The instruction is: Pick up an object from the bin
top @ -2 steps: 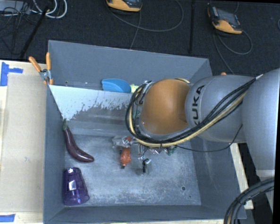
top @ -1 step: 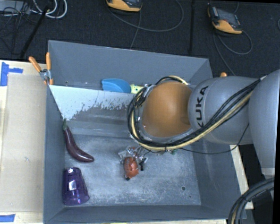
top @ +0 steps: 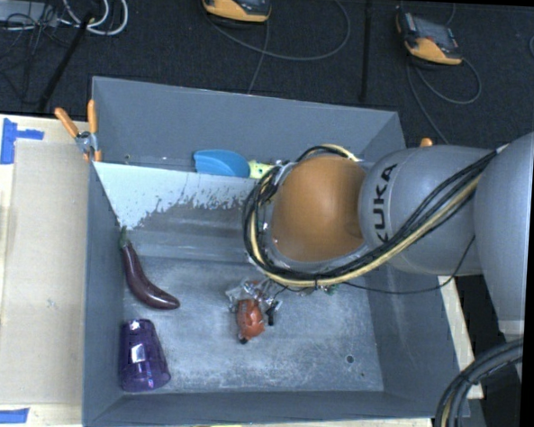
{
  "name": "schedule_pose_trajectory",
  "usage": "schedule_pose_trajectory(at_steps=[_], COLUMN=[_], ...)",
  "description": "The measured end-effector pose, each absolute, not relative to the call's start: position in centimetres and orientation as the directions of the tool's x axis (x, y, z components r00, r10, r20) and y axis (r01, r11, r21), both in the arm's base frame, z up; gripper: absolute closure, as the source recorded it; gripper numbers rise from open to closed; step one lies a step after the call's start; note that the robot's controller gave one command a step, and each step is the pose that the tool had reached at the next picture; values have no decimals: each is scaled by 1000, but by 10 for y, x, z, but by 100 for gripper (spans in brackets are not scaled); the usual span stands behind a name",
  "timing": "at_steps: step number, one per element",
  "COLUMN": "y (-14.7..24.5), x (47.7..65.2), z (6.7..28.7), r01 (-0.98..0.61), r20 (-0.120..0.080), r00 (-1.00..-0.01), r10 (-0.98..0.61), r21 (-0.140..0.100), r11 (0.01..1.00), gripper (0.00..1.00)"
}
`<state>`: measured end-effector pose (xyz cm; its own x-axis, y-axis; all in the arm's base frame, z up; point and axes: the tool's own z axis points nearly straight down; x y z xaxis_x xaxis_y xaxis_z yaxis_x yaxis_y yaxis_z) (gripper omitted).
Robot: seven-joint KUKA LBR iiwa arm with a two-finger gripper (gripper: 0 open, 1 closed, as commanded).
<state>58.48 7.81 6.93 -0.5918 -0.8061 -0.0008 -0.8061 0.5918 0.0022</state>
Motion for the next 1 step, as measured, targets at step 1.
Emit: schedule_pose_trajectory(at_steps=[1], y=[78], x=[584], z=[72], r01=[-805], r20=[1], r00=[-593], r10=[-806], r21=[4], r11=[593], gripper=[100])
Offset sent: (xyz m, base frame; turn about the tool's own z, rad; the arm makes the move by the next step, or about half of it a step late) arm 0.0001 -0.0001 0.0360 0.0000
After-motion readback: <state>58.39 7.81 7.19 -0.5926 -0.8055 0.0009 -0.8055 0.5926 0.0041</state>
